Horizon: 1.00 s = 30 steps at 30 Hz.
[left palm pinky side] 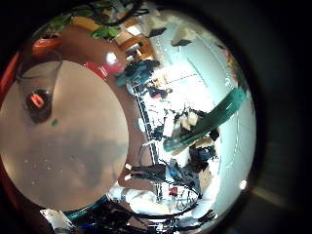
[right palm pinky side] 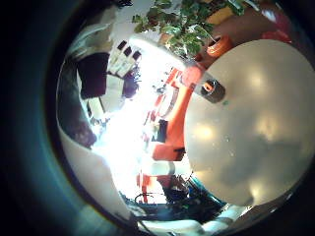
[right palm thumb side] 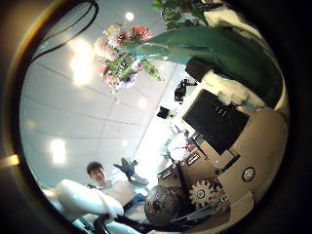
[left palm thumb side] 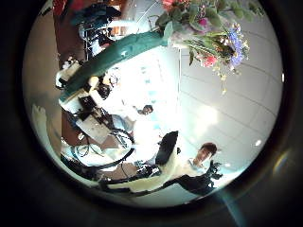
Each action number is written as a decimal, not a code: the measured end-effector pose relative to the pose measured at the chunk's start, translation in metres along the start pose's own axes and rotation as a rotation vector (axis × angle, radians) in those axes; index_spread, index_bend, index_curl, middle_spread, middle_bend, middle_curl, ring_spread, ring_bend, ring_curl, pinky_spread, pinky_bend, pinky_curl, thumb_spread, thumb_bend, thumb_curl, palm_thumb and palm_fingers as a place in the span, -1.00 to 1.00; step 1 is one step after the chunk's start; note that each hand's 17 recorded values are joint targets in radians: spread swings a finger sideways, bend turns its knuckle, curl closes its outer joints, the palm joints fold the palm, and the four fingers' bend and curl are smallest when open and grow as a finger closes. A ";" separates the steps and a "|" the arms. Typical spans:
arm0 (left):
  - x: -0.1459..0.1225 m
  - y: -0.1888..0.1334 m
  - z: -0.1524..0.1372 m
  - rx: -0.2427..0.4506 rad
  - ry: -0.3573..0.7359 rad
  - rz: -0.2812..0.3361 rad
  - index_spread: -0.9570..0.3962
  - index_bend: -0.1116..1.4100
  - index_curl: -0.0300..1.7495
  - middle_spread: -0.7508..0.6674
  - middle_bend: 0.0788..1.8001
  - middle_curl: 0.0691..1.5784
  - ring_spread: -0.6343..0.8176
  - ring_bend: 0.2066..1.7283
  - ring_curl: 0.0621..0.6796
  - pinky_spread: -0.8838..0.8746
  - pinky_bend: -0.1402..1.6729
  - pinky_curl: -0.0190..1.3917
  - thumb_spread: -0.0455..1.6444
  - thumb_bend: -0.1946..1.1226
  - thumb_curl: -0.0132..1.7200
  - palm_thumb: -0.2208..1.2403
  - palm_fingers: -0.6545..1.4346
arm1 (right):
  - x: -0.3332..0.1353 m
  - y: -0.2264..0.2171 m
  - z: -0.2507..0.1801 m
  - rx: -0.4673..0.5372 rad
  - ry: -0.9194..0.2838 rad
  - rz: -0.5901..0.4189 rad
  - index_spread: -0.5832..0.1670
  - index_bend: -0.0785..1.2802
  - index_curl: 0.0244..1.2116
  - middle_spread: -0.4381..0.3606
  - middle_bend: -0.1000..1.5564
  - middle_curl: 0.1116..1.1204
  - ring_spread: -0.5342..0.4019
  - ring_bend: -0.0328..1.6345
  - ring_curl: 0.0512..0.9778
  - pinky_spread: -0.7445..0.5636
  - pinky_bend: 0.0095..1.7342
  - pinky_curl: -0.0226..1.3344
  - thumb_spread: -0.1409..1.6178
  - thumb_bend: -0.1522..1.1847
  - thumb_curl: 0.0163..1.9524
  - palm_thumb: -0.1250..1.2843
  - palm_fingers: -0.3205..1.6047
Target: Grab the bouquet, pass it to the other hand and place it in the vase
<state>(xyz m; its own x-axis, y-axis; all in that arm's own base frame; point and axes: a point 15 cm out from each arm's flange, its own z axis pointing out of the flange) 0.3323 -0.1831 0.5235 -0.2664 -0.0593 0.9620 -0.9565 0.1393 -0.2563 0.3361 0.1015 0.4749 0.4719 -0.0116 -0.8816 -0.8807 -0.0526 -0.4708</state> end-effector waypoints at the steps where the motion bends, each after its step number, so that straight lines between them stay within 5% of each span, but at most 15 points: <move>1: 0.001 -0.001 0.000 -0.003 0.004 0.000 0.69 -0.64 -0.62 0.57 -0.83 -0.60 0.55 -0.53 -0.59 0.53 -0.57 -0.50 0.12 -0.75 -0.61 -0.50 -0.20 | 0.000 0.000 0.002 -0.006 -0.003 0.000 -0.03 0.90 0.46 -0.24 0.79 0.42 -0.26 0.82 0.41 -0.14 0.38 0.51 0.13 -0.78 0.29 0.73 0.51; 12: 0.006 -0.005 0.011 -0.048 0.051 -0.030 0.71 -0.65 -0.63 0.54 -0.74 -0.58 0.56 -0.54 -0.61 0.54 -0.59 -0.51 0.15 -0.74 -0.60 -0.40 -0.18 | 0.013 0.015 0.029 -0.108 -0.024 0.036 -0.03 0.90 0.46 -0.24 0.80 0.41 -0.26 0.82 0.41 -0.14 0.37 0.55 0.13 -0.78 0.31 0.72 0.51; 23: 0.007 -0.002 0.013 -0.078 0.079 -0.069 0.69 -0.61 -0.62 0.30 -0.49 -0.47 0.52 -0.56 -0.65 0.54 -0.65 -0.55 0.17 -0.74 -0.59 -0.33 -0.05 | 0.039 0.031 0.047 -0.199 0.039 0.061 -0.03 0.91 0.45 -0.24 0.80 0.40 -0.26 0.82 0.41 -0.15 0.34 0.59 0.13 -0.78 0.32 0.72 0.51; 27: 0.008 -0.001 0.016 -0.107 0.116 -0.126 0.54 -0.54 -0.56 0.11 -0.25 -0.35 0.24 -0.45 -0.59 0.41 -0.67 -0.59 0.21 -0.67 -0.57 -0.12 0.17 | 0.046 0.032 0.049 -0.207 0.066 0.062 -0.02 0.91 0.45 -0.24 0.80 0.40 -0.26 0.82 0.41 -0.16 0.34 0.60 0.13 -0.78 0.32 0.72 0.51; 30: 0.007 0.003 0.017 -0.147 0.150 -0.182 0.39 -0.58 -0.54 -0.06 -0.20 -0.29 -0.18 -0.14 -0.39 0.07 -0.42 -0.52 0.23 -0.60 -0.52 0.11 0.52 | 0.047 0.031 0.053 -0.212 0.072 0.061 -0.02 0.91 0.45 -0.24 0.81 0.40 -0.26 0.82 0.41 -0.16 0.33 0.61 0.13 -0.78 0.32 0.72 0.51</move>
<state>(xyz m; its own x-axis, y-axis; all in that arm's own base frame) 0.3253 -0.2002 0.5281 -0.0607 0.0488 0.9970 -0.9565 0.2826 -0.0721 0.3286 0.1519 0.4167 0.4266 -0.0919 -0.8998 -0.8830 -0.2579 -0.3922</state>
